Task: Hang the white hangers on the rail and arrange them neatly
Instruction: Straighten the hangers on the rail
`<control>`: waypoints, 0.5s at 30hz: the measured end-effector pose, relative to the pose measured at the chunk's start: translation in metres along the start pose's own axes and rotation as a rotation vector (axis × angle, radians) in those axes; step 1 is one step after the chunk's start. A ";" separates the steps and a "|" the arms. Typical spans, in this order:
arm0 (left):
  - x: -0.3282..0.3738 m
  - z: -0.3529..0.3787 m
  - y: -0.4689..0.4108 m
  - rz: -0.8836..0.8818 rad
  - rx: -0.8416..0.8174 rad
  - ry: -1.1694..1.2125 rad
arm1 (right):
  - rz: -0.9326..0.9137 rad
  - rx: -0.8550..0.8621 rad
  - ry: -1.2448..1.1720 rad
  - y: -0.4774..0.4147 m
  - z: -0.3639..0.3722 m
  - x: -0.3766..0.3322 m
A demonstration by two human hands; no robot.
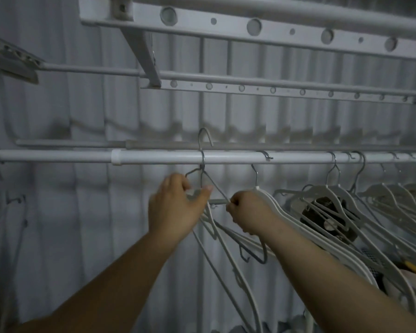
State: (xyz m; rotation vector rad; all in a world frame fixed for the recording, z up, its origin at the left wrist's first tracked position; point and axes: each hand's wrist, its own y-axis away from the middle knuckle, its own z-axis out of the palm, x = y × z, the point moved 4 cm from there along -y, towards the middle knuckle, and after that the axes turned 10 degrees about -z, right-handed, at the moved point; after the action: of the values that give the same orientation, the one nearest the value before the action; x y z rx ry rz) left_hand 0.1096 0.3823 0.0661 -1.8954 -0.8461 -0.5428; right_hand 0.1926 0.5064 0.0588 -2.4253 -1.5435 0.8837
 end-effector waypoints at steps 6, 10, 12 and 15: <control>-0.004 0.042 0.024 -0.239 -0.336 0.035 | 0.044 -0.041 0.016 0.000 0.005 0.015; -0.015 0.048 0.023 -0.273 -0.350 -0.021 | 0.068 -0.083 -0.044 0.007 0.008 0.028; -0.024 0.046 0.023 -0.277 -0.317 -0.075 | 0.083 -0.122 -0.061 0.014 0.011 0.032; -0.036 0.036 0.022 -0.297 -0.228 -0.076 | 0.049 -0.145 -0.065 0.022 0.020 0.039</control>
State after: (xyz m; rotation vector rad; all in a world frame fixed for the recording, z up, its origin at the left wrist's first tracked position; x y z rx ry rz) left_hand 0.1024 0.3962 0.0131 -2.0176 -1.1678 -0.7787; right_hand 0.2111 0.5258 0.0176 -2.5687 -1.6310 0.8975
